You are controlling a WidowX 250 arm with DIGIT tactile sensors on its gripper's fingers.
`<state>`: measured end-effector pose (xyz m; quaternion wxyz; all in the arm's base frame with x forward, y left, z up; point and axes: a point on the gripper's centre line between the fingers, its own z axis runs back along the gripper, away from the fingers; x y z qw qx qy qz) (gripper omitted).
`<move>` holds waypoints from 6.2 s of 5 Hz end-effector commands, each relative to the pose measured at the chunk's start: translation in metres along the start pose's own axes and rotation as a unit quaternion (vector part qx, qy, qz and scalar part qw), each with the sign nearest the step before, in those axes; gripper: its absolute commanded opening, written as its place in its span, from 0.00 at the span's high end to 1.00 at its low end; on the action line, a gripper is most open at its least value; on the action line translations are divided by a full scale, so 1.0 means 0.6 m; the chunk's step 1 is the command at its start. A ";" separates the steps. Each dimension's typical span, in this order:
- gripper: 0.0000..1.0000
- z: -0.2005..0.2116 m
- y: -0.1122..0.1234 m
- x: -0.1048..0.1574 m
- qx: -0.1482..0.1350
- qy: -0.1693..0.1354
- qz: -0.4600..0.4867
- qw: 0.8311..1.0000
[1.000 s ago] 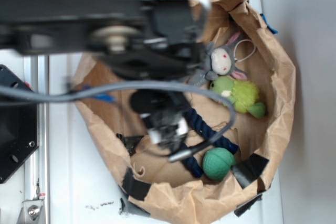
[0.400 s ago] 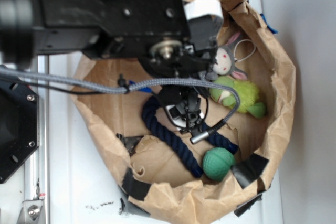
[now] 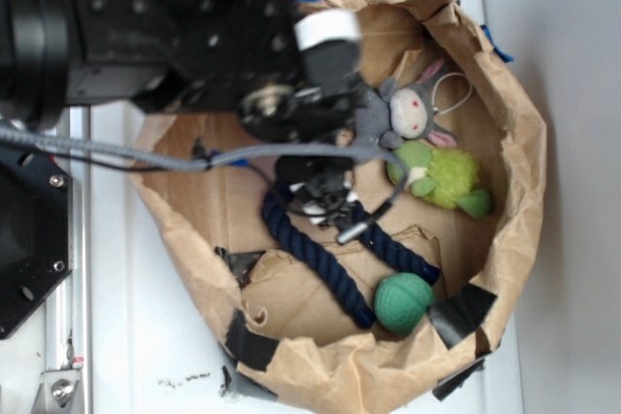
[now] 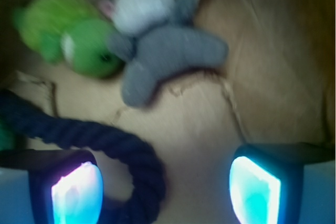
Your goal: Grab the blue rope.
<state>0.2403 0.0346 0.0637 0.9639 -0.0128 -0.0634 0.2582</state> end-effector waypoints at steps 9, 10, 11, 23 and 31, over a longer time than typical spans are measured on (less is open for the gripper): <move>0.00 0.033 -0.029 -0.001 -0.053 -0.008 -0.038 0.998; 0.00 0.044 -0.033 -0.018 -0.062 -0.004 -0.040 0.997; 0.00 0.025 -0.032 -0.015 -0.046 -0.012 -0.045 0.998; 1.00 -0.080 -0.035 0.000 0.006 -0.034 -0.103 0.994; 1.00 0.215 -0.020 0.041 -0.014 -0.036 -0.181 0.983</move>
